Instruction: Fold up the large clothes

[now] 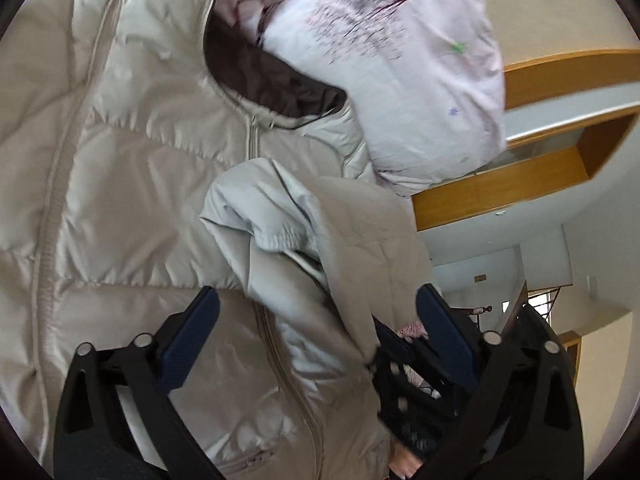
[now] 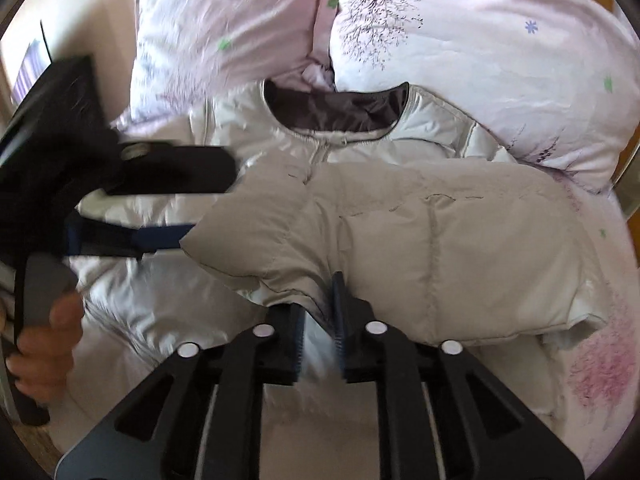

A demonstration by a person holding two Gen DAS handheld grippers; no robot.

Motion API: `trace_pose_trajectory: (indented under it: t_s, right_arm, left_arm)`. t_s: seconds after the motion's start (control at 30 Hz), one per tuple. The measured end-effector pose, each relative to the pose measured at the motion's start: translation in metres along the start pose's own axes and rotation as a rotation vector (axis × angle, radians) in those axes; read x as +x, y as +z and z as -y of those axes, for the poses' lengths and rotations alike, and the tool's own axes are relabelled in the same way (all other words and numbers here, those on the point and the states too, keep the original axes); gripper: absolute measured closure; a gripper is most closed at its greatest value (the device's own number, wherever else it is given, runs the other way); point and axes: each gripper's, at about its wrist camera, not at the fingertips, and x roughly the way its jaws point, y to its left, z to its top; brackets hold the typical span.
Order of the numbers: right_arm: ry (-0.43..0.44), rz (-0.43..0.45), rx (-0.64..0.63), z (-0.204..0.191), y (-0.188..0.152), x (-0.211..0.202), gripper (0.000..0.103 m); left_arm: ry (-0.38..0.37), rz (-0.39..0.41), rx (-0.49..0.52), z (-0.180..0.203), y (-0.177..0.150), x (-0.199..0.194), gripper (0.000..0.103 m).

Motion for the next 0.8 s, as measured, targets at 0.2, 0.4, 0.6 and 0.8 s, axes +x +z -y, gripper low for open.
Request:
trace_pose_trajectory:
  t_s: [0.2,0.4,0.6,0.8]
  right_arm:
    - [0.1,0.074,0.111,0.014,-0.016,-0.029,0.013]
    - [0.136,0.195,0.304,0.055,-0.019,-0.066,0.013]
    - [0.174,0.269,0.488,0.102,-0.021,-0.078,0.013]
    - [0.168,0.233,0.469,0.098,-0.018,-0.072,0.013]
  left_arm:
    - [0.042,-0.045,-0.029,-0.001,0.0,0.026,0.037]
    - [0.076,-0.014,-0.006,-0.007,0.006,0.024,0.081]
    - [0.157,0.099,0.07,-0.01,0.023,-0.025,0.083]
    - [0.269,0.108,0.097,-0.025,0.031,-0.042,0.082]
